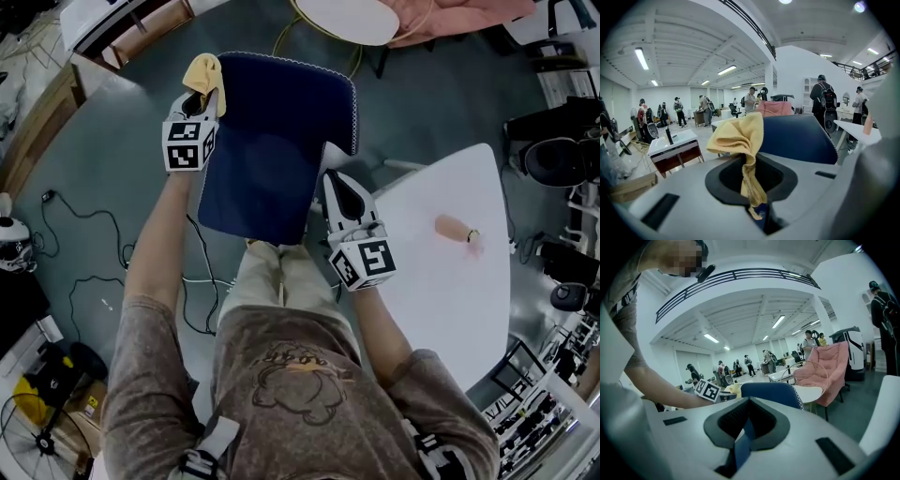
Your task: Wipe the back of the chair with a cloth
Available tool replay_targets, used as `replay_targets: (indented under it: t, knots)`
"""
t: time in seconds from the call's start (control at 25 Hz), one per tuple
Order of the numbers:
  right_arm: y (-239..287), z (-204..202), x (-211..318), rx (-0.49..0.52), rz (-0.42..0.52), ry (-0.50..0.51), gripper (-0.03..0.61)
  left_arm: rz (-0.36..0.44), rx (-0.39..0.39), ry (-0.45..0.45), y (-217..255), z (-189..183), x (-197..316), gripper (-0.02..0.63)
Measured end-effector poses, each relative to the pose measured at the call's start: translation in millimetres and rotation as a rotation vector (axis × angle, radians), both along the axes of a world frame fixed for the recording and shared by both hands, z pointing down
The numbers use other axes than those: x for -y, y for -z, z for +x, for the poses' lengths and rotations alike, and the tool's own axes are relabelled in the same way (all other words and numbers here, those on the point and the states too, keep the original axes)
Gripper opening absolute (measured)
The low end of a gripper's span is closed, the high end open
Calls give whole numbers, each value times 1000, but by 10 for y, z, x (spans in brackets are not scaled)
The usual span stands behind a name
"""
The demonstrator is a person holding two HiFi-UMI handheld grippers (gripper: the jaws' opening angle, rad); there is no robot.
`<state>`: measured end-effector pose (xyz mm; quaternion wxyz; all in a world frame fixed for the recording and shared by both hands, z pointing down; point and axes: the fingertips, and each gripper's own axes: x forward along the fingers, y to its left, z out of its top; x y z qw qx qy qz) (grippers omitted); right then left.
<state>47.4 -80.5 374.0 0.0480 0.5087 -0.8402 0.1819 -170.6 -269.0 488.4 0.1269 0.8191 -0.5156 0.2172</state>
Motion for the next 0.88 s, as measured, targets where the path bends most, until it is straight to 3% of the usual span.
replay_targets:
  t: [0.44,0.88]
  knots:
    - [-22,43,14,3,-9,-13,23,-22,-32,-32,-40,302,87,51]
    - [-11,131,13,2,-7,-29,23,-20,-80,-191,56,1174,-70,51]
